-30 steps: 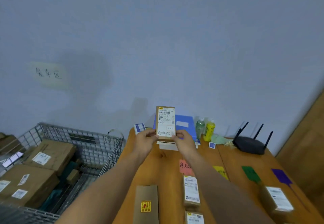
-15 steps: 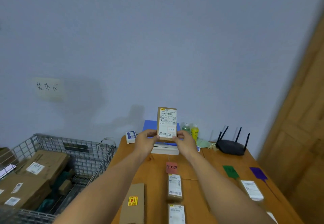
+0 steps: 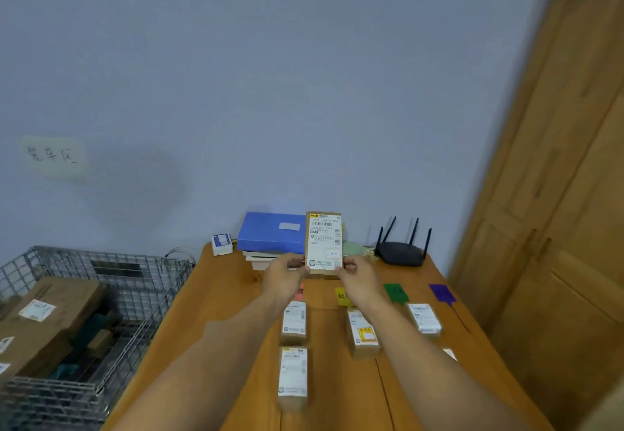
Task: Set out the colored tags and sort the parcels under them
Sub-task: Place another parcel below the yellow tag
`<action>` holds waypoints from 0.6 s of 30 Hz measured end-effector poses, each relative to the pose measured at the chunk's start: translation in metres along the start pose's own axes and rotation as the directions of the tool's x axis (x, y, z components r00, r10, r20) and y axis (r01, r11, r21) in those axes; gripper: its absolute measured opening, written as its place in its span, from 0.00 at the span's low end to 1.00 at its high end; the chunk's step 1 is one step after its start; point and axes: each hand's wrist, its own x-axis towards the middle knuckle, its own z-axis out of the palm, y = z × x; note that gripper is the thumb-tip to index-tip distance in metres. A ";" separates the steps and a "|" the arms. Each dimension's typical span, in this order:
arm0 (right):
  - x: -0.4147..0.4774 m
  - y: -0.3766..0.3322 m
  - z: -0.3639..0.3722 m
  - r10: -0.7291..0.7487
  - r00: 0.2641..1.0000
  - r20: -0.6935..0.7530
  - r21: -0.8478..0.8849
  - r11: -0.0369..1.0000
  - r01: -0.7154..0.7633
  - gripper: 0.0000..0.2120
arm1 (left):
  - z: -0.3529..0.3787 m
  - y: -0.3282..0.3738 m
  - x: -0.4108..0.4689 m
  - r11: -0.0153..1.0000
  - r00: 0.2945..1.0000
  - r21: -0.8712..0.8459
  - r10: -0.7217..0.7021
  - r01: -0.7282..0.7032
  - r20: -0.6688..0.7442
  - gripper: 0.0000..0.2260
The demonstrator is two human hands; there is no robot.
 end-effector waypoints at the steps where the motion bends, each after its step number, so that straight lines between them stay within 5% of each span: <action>1: -0.002 0.006 -0.008 0.012 1.000 -0.010 -0.005 1.000 -0.012 0.09 | 0.010 0.000 -0.002 1.000 1.000 -0.002 -0.006 0.006 0.012 0.07; 18: 0.001 0.175 -0.090 0.270 0.962 0.045 -0.108 0.959 -0.264 0.10 | 0.177 -0.094 -0.035 0.970 0.958 0.011 -0.240 0.241 0.157 0.08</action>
